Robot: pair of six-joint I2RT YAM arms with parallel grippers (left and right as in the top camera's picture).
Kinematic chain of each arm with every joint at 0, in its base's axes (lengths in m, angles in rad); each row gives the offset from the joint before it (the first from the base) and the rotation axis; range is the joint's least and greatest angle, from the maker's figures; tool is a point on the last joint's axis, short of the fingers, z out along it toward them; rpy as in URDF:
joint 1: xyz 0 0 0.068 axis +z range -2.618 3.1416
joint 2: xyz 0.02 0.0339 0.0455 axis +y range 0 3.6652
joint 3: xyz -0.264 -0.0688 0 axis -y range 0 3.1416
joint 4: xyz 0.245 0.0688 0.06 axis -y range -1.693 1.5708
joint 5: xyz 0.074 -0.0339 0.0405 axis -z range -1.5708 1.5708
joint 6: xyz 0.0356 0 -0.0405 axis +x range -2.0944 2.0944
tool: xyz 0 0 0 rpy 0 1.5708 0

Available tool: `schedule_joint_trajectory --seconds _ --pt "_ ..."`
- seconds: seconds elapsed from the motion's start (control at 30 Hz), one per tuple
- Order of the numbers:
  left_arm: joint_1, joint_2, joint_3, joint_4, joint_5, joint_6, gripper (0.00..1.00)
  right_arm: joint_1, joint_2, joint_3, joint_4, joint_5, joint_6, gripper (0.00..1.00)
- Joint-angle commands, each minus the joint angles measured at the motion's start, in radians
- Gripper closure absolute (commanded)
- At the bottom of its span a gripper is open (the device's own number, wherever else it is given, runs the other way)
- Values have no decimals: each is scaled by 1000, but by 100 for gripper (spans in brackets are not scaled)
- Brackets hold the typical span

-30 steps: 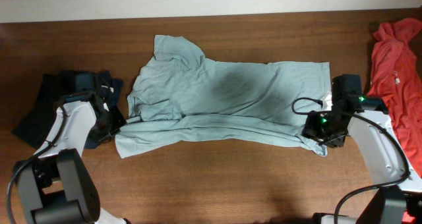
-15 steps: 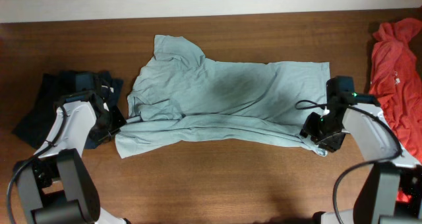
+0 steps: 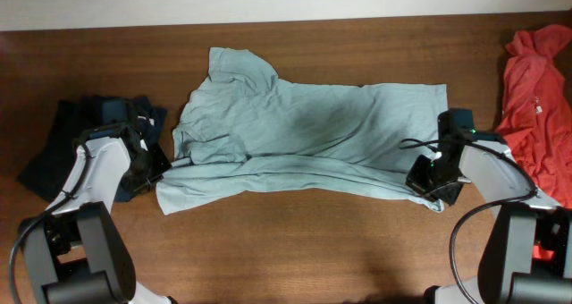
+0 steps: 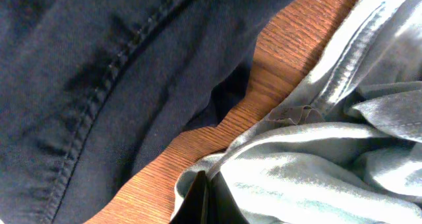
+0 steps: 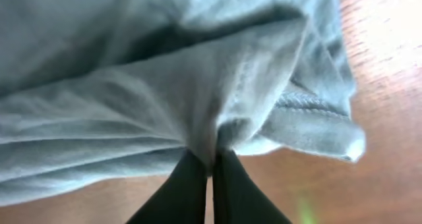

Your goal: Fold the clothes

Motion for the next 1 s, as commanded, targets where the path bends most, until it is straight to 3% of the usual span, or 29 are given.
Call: schedule_joint_trajectory --seconds 0.0,0.17,0.27,0.33,0.43,0.77,0.97 --pt "6 -6 10 2 -13 -6 100 -37 -40 42 -21 55 -10 96" --pt "6 -6 10 2 -14 -5 100 -107 -49 60 16 112 -44 96" --pt "6 -6 10 2 -13 -6 98 -139 -49 60 96 27 -127 96" --pt "6 -6 10 2 -11 -5 92 -152 -49 60 138 -49 -176 96" --pt "6 -6 10 2 -2 -5 86 -152 -49 60 175 -69 -175 96" --pt "5 -6 11 4 5 2 82 -152 -49 59 262 -71 -164 95" --pt "5 -6 17 6 12 45 76 -153 -49 59 267 -45 -136 76"
